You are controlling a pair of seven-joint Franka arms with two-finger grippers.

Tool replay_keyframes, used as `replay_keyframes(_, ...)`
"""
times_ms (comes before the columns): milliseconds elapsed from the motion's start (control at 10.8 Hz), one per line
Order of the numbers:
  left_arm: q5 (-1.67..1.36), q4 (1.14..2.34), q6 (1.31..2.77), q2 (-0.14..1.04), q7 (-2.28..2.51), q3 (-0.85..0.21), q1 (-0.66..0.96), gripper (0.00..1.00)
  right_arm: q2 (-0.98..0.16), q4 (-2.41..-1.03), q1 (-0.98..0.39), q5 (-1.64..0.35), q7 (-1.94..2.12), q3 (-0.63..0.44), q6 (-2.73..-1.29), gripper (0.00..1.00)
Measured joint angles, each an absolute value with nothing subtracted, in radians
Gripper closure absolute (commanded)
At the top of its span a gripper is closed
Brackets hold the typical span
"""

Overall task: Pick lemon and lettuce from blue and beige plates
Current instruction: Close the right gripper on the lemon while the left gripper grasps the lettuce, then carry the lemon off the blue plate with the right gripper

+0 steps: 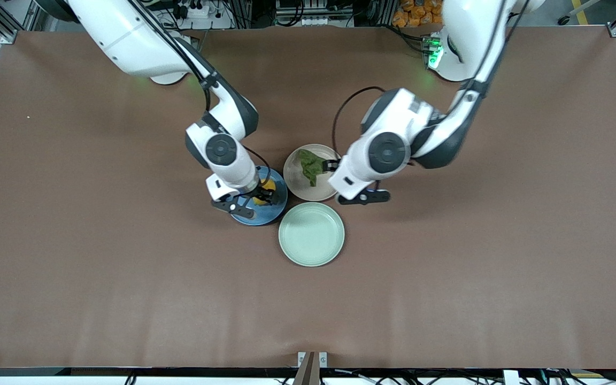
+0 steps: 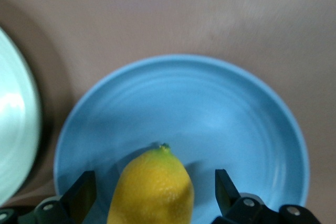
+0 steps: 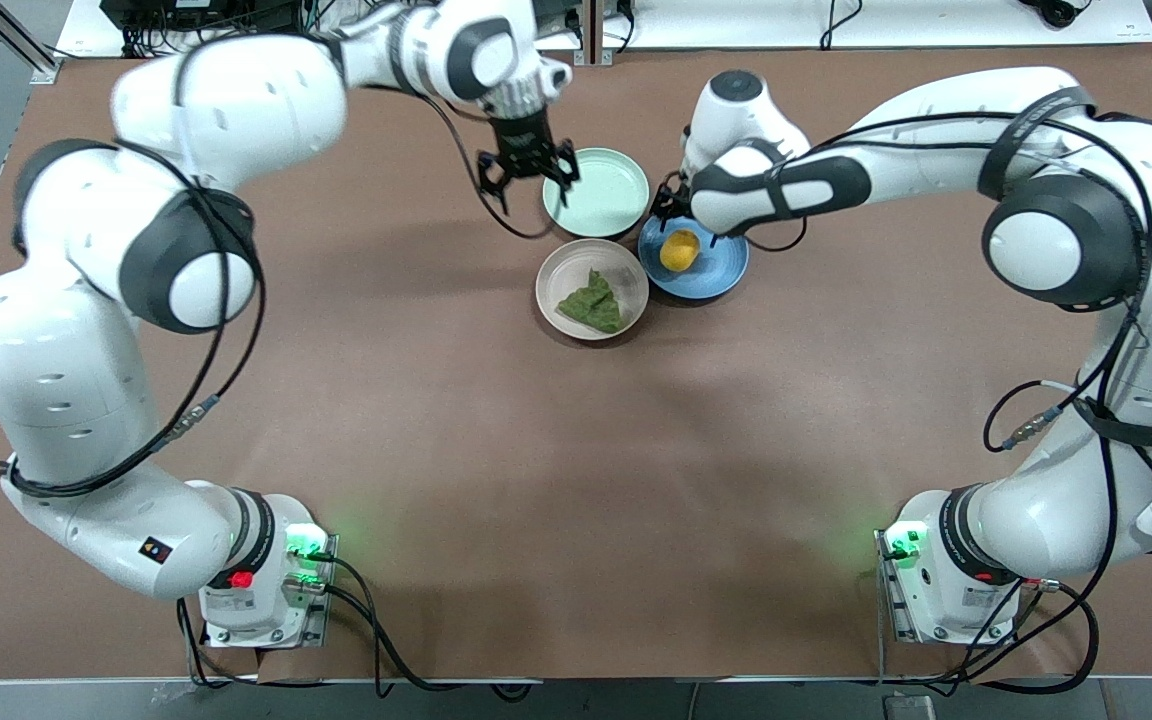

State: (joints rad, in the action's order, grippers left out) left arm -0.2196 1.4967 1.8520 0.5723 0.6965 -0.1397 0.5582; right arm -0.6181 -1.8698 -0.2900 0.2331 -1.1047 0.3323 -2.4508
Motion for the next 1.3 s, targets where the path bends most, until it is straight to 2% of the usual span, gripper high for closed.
replay_keyframes(93, -0.220, 1.497, 1.873, 0.597, 0.720, -0.139, 0.583, 0.00, -0.634, -1.869, -0.292, 0.251, -1.140, 0.341, -2.454, 0.12)
replay_keyframes(185, -0.220, 1.498, 1.887, 0.617, 0.731, -0.139, 0.593, 0.00, -0.643, -1.869, -0.292, 0.258, -1.155, 0.349, -2.454, 0.28)
replay_keyframes(370, -0.220, 1.498, 1.895, 0.641, 0.731, -0.132, 0.582, 0.00, -0.644, -1.869, -0.293, 0.259, -1.162, 0.361, -2.449, 1.00)
replay_keyframes(741, -0.221, 1.546, 2.045, 0.680, 0.733, -0.135, 0.605, 0.00, -0.633, -1.843, -0.280, 0.289, -1.126, 0.370, -2.385, 1.00)
replay_keyframes(1111, -0.260, 1.578, 2.133, 0.708, 0.739, -0.136, 0.624, 0.00, -0.482, -1.765, -0.103, 0.262, -0.826, 0.386, -2.164, 1.00)
replay_keyframes(1296, -0.267, 1.585, 2.171, 0.731, 0.754, -0.137, 0.643, 0.00, -0.436, -1.763, -0.046, 0.228, -0.598, 0.313, -2.115, 1.00)
